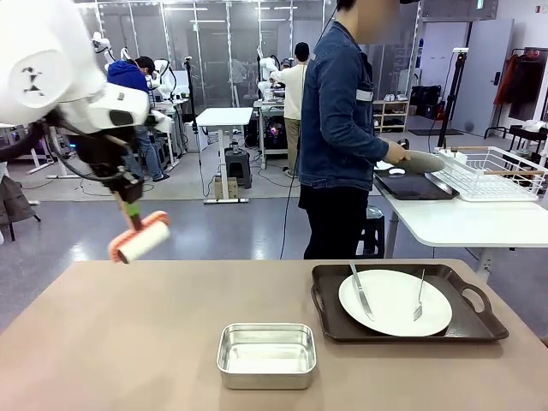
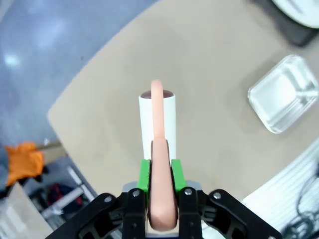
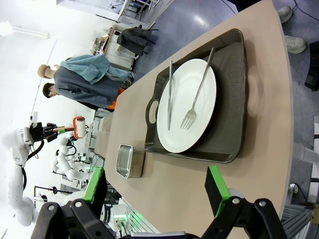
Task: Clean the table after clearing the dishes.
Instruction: Place the Lint Roller back on top of the Airtight Container.
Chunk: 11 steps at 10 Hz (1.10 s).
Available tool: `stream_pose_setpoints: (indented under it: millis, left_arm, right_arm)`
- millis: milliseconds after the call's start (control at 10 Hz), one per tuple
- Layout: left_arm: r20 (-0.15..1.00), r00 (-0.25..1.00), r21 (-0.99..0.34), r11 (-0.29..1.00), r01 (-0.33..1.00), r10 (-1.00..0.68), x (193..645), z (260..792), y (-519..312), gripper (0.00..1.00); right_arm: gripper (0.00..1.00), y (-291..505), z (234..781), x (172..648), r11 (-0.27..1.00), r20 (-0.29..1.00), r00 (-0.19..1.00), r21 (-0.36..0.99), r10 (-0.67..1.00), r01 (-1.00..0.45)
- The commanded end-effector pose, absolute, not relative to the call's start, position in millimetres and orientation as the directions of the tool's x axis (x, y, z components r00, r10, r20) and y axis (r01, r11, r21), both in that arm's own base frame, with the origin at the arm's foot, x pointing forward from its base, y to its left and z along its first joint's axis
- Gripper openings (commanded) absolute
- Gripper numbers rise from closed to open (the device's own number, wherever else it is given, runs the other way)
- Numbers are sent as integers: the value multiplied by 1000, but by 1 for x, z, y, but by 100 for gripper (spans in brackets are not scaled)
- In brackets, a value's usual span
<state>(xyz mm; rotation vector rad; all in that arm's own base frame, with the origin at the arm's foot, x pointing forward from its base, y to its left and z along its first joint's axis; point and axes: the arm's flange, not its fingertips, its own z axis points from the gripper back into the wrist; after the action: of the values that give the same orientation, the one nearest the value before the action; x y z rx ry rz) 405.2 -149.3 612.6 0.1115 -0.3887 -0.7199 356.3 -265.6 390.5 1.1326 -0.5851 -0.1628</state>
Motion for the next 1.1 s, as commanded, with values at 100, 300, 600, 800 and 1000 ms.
stream_pose_setpoints:
  millis: [100,300,600,800,1000]
  left_arm:
    - [240,402,317,463,828,-884,392,613,-214,22]
    - [173,205,308,250,918,-963,393,598,-275,22]
    - [150,126,259,163,952,-980,385,588,-313,22]
    - [148,124,265,160,951,-981,381,574,-324,22]
    - [148,124,265,160,951,-981,381,574,-324,22]
  right_arm:
    - [100,-266,393,355,430,363,836,886,-411,-173]
    - [100,-266,393,355,430,363,836,886,-411,-173]
    - [100,-266,393,355,430,363,836,886,-411,-173]
    - [100,-266,393,355,430,363,836,886,-411,-173]
    - [100,-266,393,355,430,363,836,886,-411,-173]
